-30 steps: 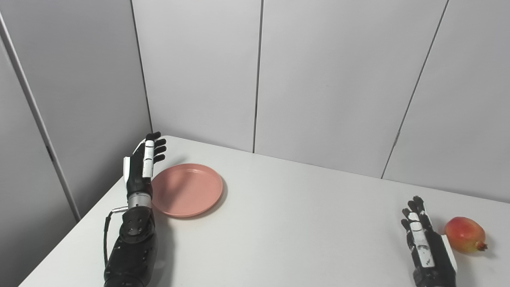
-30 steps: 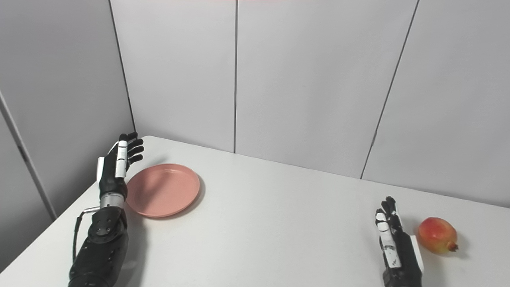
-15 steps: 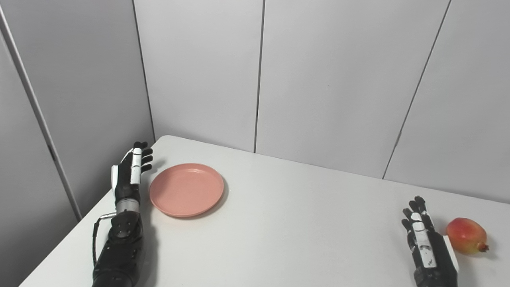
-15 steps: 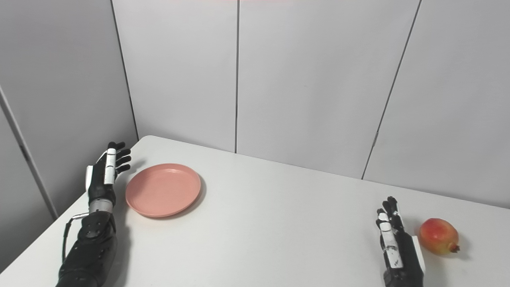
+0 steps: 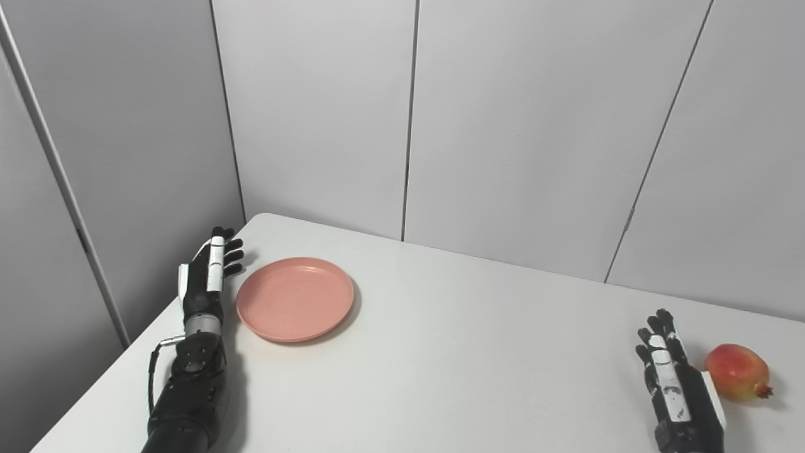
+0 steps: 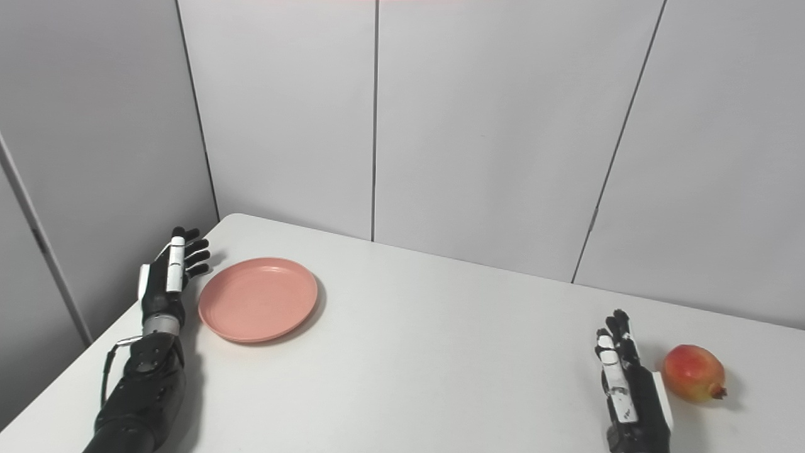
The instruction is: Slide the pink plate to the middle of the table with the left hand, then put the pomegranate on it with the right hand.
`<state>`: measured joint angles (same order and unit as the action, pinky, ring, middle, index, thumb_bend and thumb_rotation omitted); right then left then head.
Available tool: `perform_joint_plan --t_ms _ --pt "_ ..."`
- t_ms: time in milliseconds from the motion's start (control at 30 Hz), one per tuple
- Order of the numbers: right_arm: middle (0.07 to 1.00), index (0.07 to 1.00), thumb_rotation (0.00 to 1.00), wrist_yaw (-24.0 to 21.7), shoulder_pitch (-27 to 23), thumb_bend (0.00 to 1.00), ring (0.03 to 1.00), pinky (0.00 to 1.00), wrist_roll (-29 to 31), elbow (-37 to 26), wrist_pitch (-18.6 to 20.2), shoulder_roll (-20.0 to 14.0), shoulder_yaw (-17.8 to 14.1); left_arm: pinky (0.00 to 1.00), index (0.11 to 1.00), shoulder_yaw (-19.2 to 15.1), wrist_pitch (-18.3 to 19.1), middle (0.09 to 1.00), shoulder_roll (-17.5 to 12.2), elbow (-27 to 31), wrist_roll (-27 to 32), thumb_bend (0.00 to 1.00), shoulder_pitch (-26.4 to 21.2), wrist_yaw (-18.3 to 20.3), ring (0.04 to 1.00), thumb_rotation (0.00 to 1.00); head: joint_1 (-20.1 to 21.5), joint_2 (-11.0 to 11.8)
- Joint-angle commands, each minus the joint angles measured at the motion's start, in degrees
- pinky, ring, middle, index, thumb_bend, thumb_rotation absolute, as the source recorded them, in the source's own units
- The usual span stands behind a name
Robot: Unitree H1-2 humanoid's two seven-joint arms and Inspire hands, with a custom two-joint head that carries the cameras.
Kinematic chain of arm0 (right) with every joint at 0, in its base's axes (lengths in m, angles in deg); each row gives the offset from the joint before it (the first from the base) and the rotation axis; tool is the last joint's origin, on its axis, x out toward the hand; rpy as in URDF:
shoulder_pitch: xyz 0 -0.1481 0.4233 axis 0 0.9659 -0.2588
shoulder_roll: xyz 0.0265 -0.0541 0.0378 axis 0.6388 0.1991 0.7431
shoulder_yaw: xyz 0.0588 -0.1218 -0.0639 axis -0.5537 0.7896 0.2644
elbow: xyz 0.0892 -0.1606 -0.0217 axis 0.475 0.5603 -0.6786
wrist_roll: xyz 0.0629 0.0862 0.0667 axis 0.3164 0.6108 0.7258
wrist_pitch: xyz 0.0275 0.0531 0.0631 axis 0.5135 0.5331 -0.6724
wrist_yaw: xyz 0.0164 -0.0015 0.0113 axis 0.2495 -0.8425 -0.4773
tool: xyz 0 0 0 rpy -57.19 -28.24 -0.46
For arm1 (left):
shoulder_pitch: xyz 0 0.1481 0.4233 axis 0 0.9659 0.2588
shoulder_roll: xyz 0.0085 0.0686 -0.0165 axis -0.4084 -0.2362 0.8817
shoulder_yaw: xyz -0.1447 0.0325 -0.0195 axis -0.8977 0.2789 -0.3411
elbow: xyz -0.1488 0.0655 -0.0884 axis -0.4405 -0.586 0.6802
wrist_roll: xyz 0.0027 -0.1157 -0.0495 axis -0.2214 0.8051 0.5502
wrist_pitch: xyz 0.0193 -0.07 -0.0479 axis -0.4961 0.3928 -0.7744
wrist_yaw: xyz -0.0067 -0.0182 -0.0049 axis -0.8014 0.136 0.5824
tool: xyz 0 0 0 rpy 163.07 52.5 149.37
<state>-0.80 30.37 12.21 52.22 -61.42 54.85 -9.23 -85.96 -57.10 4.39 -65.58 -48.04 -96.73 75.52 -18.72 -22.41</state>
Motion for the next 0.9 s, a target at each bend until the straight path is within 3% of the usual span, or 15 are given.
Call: perform_joint_plan --t_ms 0,167,300,867 --pt "0.999 1.000 0.79 0.2 -0.2 0.48 0.982 1.00 0.0 -0.3 -2.5 0.1 -0.3 0.76 0.761 0.4 -2.0 0.767 -0.4 0.6 0.7 0.65 -2.9 1.3 0.765 1.00 0.0 -0.1" --pt "1.000 1.000 0.80 0.5 -0.2 0.49 0.981 1.00 -0.1 -0.4 -2.4 0.0 -0.3 0.81 0.780 0.5 -1.9 0.795 0.0 -0.6 1.9 0.64 -3.3 3.0 0.793 1.00 0.0 0.0" --pt "1.000 1.000 0.81 0.4 -0.2 0.48 0.985 1.00 -0.1 -0.6 -2.3 0.0 -0.3 0.80 0.781 0.3 -3.0 0.799 0.3 -1.9 3.5 0.61 -3.6 5.3 0.802 1.00 0.0 0.0" --pt "0.999 1.000 0.80 0.8 -0.2 0.49 0.979 1.00 -0.7 -0.9 -2.2 -0.1 0.0 0.78 0.793 -0.2 -1.6 0.806 1.1 -2.4 7.7 0.59 -4.1 9.4 0.808 1.00 0.1 -0.5"
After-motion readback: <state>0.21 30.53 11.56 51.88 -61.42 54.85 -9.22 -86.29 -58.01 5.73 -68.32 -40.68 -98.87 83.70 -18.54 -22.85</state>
